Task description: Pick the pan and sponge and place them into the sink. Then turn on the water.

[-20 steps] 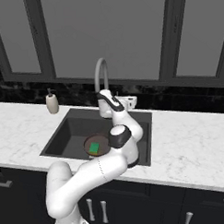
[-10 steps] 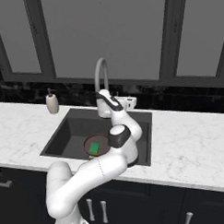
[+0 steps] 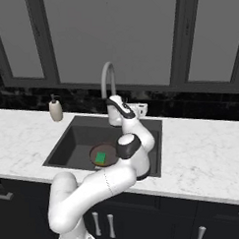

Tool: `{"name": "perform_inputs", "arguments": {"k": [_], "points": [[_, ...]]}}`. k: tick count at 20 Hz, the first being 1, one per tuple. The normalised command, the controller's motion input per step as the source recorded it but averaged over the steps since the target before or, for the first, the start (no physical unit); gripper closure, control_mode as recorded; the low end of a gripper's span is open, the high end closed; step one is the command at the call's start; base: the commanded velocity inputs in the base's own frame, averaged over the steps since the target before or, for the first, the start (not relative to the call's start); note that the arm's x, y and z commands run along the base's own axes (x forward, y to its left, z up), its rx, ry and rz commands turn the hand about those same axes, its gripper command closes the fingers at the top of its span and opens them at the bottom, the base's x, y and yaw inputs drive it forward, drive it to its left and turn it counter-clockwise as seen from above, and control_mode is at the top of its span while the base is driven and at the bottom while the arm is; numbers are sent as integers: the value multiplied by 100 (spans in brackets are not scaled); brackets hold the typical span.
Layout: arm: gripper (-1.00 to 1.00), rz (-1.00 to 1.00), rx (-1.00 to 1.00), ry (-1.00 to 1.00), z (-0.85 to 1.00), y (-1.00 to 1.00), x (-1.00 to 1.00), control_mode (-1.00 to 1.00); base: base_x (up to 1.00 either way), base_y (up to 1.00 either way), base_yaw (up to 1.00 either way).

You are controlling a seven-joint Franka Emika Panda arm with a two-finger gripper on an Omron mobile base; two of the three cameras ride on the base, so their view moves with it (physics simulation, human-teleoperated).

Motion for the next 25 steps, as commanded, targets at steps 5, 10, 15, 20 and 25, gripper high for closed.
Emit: {"name": "perform_inputs", "arguments": {"k": [5, 10, 15, 20, 25], "points": [[-100, -2, 0, 0, 0, -96, -18, -100, 0, 0, 0], [-100, -11, 0, 0, 0, -86, -26, -100, 0, 0, 0], [-100, -20, 0, -2, -2, -79, -26, -100, 0, 0, 0], [-100, -17, 0, -4, 0, -61, -15, -100, 0, 0, 0], [-100, -17, 0, -1, 2, -41, -49, -100, 0, 0, 0]]}}
